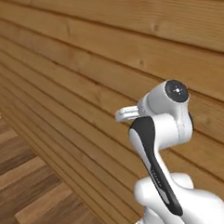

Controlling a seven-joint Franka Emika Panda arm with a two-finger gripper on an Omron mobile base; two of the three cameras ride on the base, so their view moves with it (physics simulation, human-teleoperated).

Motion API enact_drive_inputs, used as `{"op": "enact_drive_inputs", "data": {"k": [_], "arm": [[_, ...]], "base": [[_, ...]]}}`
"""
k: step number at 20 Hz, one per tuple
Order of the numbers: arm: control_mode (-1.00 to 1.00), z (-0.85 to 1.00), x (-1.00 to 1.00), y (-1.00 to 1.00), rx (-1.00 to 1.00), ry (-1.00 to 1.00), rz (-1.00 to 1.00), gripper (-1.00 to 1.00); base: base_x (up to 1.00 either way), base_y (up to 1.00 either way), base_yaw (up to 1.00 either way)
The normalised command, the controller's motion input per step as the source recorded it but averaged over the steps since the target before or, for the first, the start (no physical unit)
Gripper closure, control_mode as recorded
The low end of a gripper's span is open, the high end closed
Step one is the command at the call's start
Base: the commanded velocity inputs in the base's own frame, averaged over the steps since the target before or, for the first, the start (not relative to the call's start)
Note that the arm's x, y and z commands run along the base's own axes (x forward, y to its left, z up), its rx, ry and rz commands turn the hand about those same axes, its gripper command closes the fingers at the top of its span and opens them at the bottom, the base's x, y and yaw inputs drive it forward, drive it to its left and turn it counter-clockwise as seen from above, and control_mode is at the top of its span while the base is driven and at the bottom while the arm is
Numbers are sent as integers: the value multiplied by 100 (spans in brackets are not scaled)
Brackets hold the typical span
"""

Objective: Take a straw from the drawer in front and place it inside the glass cup on the dining counter.

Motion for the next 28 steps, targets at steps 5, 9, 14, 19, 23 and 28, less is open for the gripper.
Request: {"op": "enact_drive_inputs", "data": {"k": [5, 9, 14, 19, 23, 28], "arm": [[100, 0, 0, 0, 0, 0, 0, 100], [100, 0, 0, 0, 0, 0, 0, 100], [100, 0, 0, 0, 0, 0, 0, 100], [100, 0, 0, 0, 0, 0, 0, 100], [100, 0, 0, 0, 0, 0, 0, 100], [100, 0, 0, 0, 0, 0, 0, 100]], "base": [[100, 0, 58], [100, 0, 58], [100, 0, 58], [100, 0, 57], [97, 0, 58], [90, 0, 59]]}}
